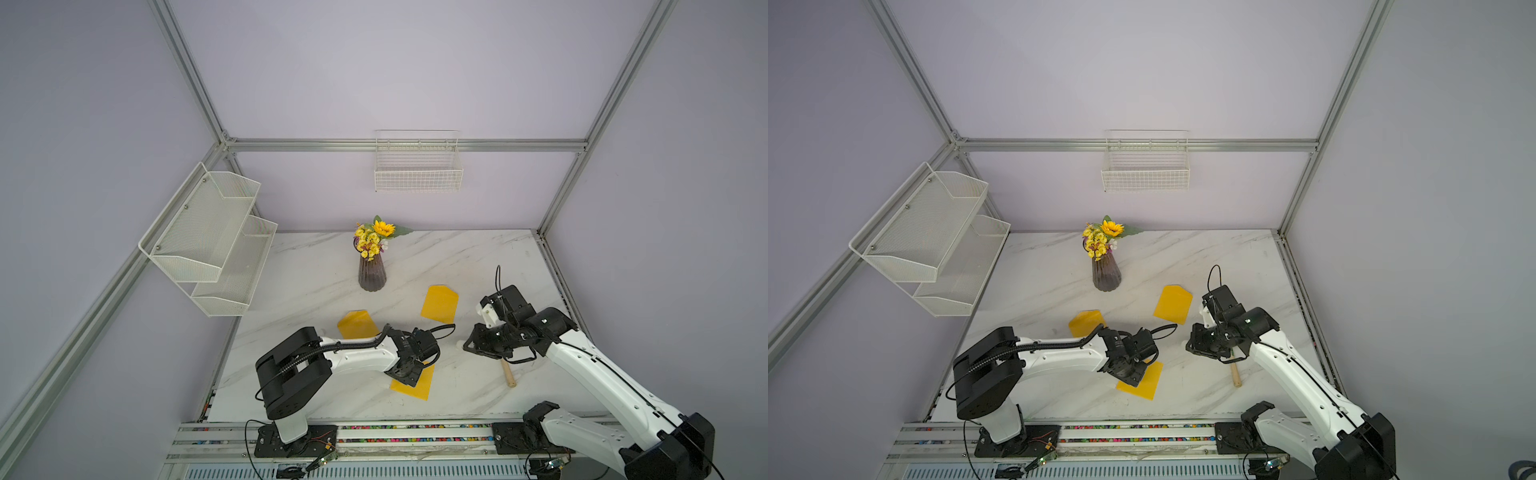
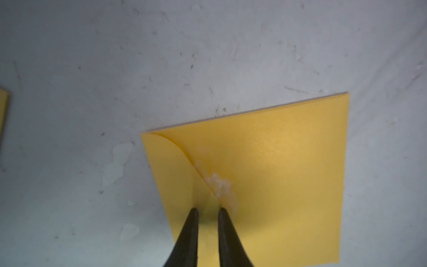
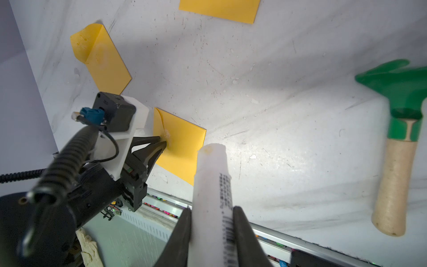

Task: Seal the envelope with a glue stick
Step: Seal the envelope at the center of the board.

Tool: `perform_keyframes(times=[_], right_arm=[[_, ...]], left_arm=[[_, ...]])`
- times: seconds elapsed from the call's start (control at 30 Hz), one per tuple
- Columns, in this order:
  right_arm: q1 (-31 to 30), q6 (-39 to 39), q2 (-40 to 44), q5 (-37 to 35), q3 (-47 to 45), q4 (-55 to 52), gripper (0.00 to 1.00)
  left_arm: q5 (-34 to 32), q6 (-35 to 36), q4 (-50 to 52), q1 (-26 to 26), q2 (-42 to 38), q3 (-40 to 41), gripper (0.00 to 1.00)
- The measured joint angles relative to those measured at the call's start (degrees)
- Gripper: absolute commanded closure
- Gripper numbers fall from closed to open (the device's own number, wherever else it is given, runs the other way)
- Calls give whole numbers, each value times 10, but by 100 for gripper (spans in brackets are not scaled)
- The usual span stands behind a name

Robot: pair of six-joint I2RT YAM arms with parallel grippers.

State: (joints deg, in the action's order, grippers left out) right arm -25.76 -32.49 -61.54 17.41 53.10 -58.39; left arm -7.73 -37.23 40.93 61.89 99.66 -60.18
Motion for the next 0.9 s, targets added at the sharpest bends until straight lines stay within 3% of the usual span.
perform_keyframes(times=[0.9], right_arm=[[0, 0, -6, -4, 7, -5, 100]], left_arm=[[-13, 30, -6, -31, 12, -14, 81]])
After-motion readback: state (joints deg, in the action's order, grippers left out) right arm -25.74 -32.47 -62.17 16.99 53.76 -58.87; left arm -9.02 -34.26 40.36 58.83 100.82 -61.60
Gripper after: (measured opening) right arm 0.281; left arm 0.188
